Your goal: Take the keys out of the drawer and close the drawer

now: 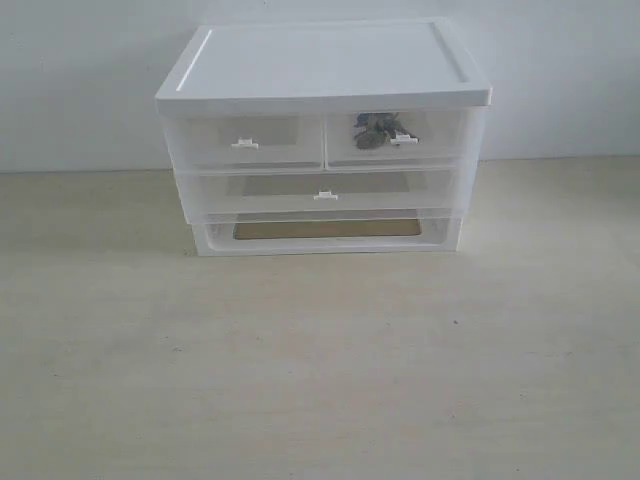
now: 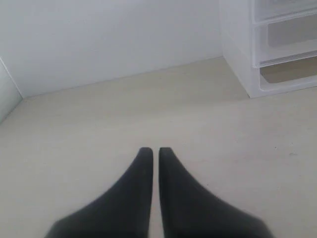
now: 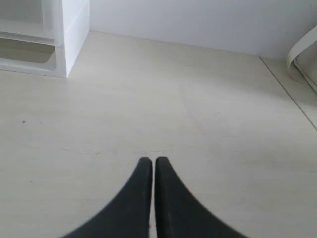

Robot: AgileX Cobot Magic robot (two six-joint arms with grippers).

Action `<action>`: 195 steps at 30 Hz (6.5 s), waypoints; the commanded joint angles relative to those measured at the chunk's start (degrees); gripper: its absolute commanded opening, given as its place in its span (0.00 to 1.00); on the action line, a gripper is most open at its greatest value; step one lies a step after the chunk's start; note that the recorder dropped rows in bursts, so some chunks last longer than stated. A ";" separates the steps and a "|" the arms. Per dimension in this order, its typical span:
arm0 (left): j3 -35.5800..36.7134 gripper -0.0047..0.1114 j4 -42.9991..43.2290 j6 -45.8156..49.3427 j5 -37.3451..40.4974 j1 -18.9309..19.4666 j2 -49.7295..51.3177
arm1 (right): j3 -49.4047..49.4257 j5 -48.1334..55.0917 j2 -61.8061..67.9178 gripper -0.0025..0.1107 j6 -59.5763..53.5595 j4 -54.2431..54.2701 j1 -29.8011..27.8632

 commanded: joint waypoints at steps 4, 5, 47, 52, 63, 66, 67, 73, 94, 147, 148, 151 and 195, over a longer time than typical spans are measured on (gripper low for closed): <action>0.15 0.08 -0.30 -0.55 0.04 0.15 -0.20 | 0.01 -1.03 0.08 0.02 -0.71 -0.78 -0.49; 0.15 0.08 -0.30 -0.55 0.04 0.15 -0.20 | 0.01 -1.72 0.08 0.02 -1.54 -1.80 -0.49; -19.34 0.08 34.06 -53.34 -55.08 0.15 14.48 | -13.50 -53.61 2.94 0.02 35.66 -17.35 -0.49; -26.15 0.08 59.03 -67.12 -60.37 0.15 26.44 | -20.58 -51.66 9.45 0.02 46.38 -29.07 -0.49; -28.69 0.08 59.03 -58.32 -66.82 0.15 53.24 | -26.94 -52.06 28.88 0.02 57.87 -42.35 -0.49; -28.69 0.08 58.75 -49.72 -71.23 0.15 60.92 | -26.94 -53.47 34.13 0.02 58.04 -42.88 -0.49; -28.69 0.08 57.39 -45.93 -72.17 0.15 63.41 | -26.94 -54.12 35.45 0.02 57.92 -42.88 -0.49; -29.02 0.08 54.80 -27.17 -81.09 -0.06 76.81 | -26.94 -58.62 44.69 0.02 56.75 -43.57 -0.49; -48.67 0.08 42.72 -19.59 -82.73 -6.28 111.12 | -31.28 -61.45 63.55 0.02 57.61 -52.37 -0.49; -53.89 0.08 37.12 -22.54 -81.80 -6.28 117.44 | -69.49 -12.83 95.68 0.46 13.92 -71.99 25.72; -53.89 0.08 37.12 -22.54 -81.80 -6.28 117.44 | -70.27 -12.83 95.95 0.46 13.92 -71.99 25.72; -53.89 0.08 37.12 -22.54 -81.70 -6.28 117.44 | -71.60 -13.65 96.65 0.46 13.92 -71.99 25.72; -54.41 0.08 37.24 -22.64 -81.26 -6.28 117.44 | -65.98 1.63 96.08 0.02 17.76 -78.44 26.17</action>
